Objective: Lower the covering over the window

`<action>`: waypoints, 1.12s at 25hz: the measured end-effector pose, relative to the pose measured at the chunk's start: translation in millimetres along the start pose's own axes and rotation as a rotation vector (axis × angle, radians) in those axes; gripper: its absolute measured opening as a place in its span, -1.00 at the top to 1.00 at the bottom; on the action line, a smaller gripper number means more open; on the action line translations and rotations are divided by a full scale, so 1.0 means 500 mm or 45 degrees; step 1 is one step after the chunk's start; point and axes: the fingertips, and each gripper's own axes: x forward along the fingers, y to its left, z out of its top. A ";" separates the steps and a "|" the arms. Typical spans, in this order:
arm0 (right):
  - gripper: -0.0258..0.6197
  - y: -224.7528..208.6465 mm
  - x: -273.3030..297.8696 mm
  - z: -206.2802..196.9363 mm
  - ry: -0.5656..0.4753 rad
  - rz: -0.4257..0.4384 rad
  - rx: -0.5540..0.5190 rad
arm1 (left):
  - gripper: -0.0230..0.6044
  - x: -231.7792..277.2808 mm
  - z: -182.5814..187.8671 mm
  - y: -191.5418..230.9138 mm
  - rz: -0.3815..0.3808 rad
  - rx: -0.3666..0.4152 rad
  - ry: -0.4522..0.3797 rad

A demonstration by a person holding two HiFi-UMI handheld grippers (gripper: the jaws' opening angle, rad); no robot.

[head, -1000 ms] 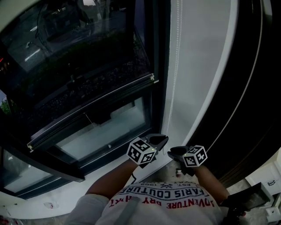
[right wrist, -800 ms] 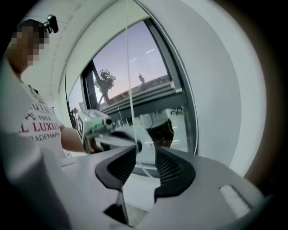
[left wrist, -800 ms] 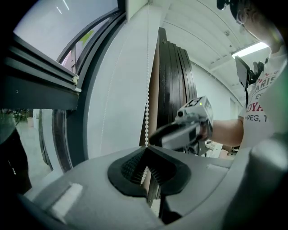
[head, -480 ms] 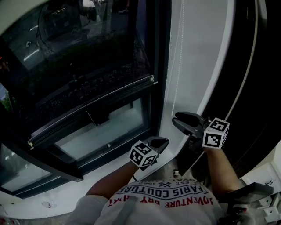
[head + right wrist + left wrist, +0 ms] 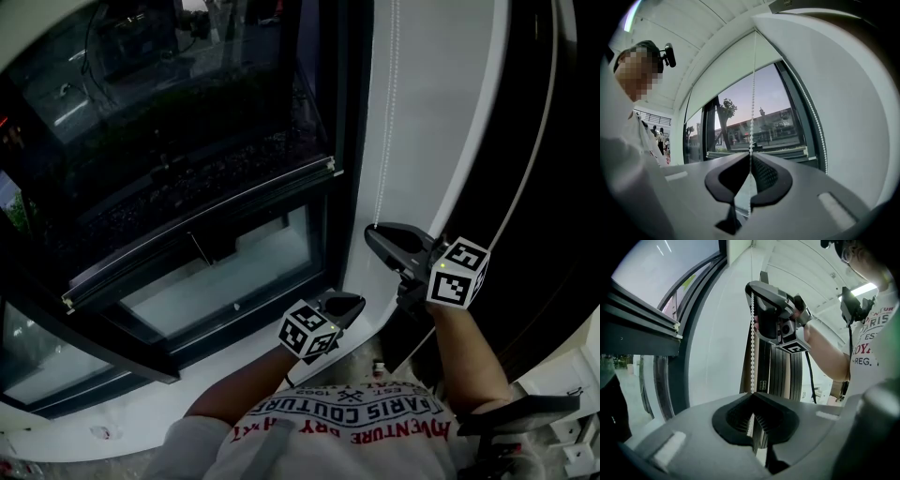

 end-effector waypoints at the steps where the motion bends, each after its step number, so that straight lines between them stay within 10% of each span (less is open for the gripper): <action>1: 0.87 0.000 -0.001 0.000 -0.007 -0.001 0.000 | 0.90 -0.001 -0.001 0.000 -0.001 0.002 -0.002; 28: 0.88 -0.021 -0.008 -0.383 0.352 -0.075 0.142 | 0.90 0.010 -0.370 0.021 0.039 -0.134 0.505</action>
